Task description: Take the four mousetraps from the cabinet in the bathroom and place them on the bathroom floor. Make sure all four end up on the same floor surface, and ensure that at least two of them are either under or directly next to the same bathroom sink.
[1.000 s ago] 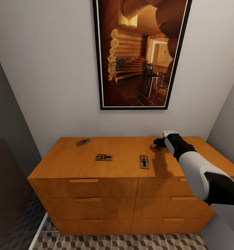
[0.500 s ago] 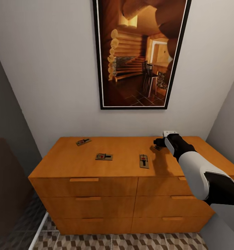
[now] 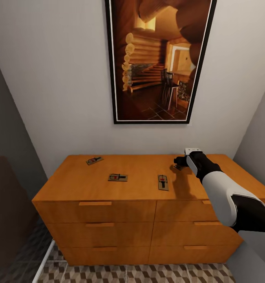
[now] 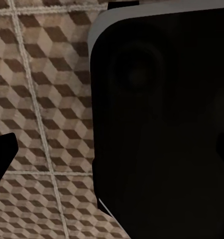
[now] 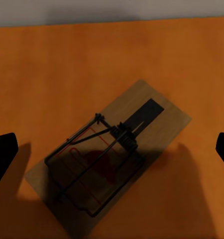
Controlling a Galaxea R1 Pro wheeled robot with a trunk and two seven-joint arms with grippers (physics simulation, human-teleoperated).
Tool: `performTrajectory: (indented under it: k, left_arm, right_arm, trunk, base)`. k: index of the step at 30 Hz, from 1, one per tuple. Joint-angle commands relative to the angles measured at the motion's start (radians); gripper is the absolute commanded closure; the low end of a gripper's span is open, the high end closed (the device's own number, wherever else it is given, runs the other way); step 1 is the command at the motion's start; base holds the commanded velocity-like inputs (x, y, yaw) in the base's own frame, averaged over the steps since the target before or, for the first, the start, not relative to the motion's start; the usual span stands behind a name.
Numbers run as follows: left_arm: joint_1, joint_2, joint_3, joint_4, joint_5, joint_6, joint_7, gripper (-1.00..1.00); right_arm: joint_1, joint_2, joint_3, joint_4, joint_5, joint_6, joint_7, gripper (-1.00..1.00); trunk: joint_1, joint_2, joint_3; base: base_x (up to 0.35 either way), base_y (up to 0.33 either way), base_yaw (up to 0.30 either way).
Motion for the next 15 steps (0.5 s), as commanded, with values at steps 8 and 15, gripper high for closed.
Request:
performTrajectory:
  k: [8, 15]
  left_arm:
    - [-0.002, 0.000, -0.003, 0.004, 0.001, -0.006, 0.002, -1.00]
    - [-0.002, 0.000, -0.003, 0.004, 0.001, -0.005, 0.002, -1.00]
  right_arm:
    - [-0.001, 0.001, -0.008, 0.000, 0.010, 0.005, 0.002, -1.00]
    - [-0.001, 0.001, -0.008, 0.000, 0.010, 0.005, 0.002, -1.00]
  trunk:
    - [0.000, -0.001, -0.008]
    - [0.000, -0.001, -0.017]
  base:
    - [0.000, 0.000, 0.000]
    - [0.000, 0.000, 0.000]
